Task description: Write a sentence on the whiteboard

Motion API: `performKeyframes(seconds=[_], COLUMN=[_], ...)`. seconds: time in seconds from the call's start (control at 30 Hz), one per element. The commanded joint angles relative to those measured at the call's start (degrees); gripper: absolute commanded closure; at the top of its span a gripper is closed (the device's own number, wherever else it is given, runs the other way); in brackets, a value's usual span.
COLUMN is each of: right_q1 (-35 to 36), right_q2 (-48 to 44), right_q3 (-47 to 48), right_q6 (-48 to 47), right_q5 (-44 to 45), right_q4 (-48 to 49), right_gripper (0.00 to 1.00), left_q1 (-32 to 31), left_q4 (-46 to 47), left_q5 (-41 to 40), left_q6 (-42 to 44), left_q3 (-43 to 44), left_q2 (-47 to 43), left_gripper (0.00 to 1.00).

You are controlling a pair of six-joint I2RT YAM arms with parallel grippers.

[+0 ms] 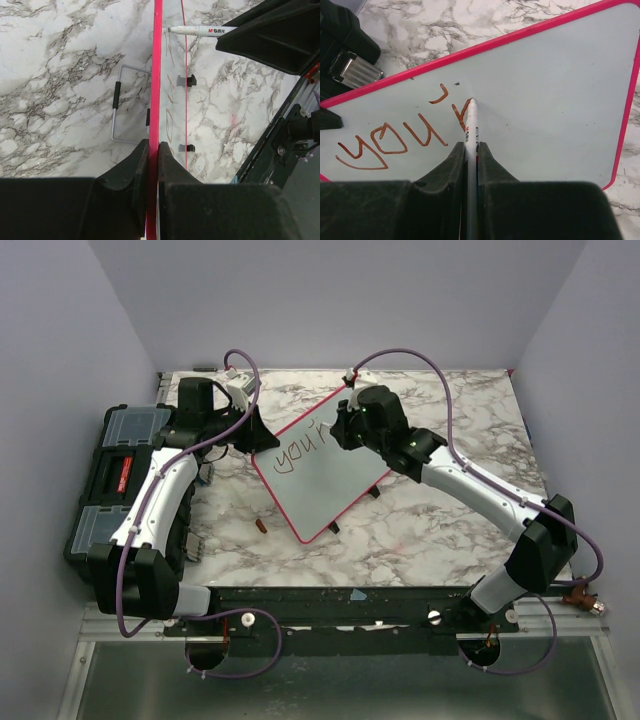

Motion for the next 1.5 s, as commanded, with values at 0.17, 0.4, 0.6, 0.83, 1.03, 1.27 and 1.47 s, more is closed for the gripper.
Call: performKeyframes(seconds=[0.17, 0.4, 0.6, 0.83, 1.03, 1.27, 1.47], right_q1=[0.03, -0.05, -0.01, -0.05, -0.06, -0.08, -0.03], right_q2=[-2.83, -6.73, -6.76, -5.36, -4.12, -2.73, -1.70], right_q3=[0.61, -4.93, -6.42, -5.67, -5.48, -4.93, -4.75], right_q6=[-1.85, -1.12, 0.25, 1.08, 1.55, 1.74, 1.68], right_q5=[3.98, 7.44, 6.13, 4.22, 3.26, 2.44, 2.62], right_q4=[-1.06, 1.38, 2.00, 2.20, 2.87, 3.41, 3.74], right_gripper=[0.99, 0.99, 0.99, 0.99, 0.99, 0.99, 0.99], left_q1=[0.24, 0.21, 0.13, 0.15, 0.15, 0.15, 0.14], left_q4=[3.67, 3.66, 3.68, 3.79, 3.75, 3.65, 3.57], left_q5=[-1.01, -1.01, -0.98, -0.90, -0.96, -0.98, -1.02], left_q6=[2.87, 2.87, 2.87, 2.78, 2.78, 2.87, 2.87], left_q3=[1.00, 1.04, 0.96, 1.07, 0.93, 1.07, 1.14], left_q2=[-1.63, -1.64, -1.75, -1.88, -1.88, -1.73, -1.79], left_gripper=[1.00, 1.00, 1.00, 1.00, 1.00, 1.00, 1.00])
